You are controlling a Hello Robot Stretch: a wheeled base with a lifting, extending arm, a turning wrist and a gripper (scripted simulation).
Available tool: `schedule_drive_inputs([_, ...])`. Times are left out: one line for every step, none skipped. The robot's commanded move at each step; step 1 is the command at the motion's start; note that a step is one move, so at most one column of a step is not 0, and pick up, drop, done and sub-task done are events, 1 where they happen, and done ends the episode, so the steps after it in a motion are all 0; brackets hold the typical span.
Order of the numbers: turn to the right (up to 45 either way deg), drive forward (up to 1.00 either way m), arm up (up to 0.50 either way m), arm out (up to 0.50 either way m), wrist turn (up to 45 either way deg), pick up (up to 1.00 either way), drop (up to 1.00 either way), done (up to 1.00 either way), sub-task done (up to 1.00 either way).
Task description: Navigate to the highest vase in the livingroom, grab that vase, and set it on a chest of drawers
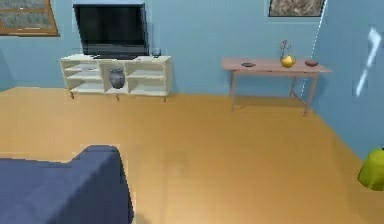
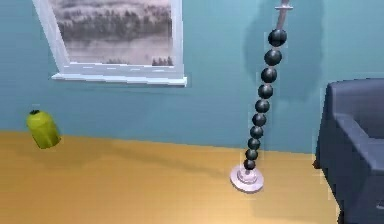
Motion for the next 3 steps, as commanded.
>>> schedule_drive_inputs([6.0, 0.00, 0.00, 0.00, 0.0, 0.00, 0.00, 0.00, 0.00])
schedule_drive_inputs([0.0, 1.00, 0.00, 0.00, 0.0, 0.00, 0.00, 0.00, 0.00])
schedule_drive_inputs([3.0, 0.00, 0.00, 0.00, 0.0, 0.00, 0.00, 0.00, 0.00])
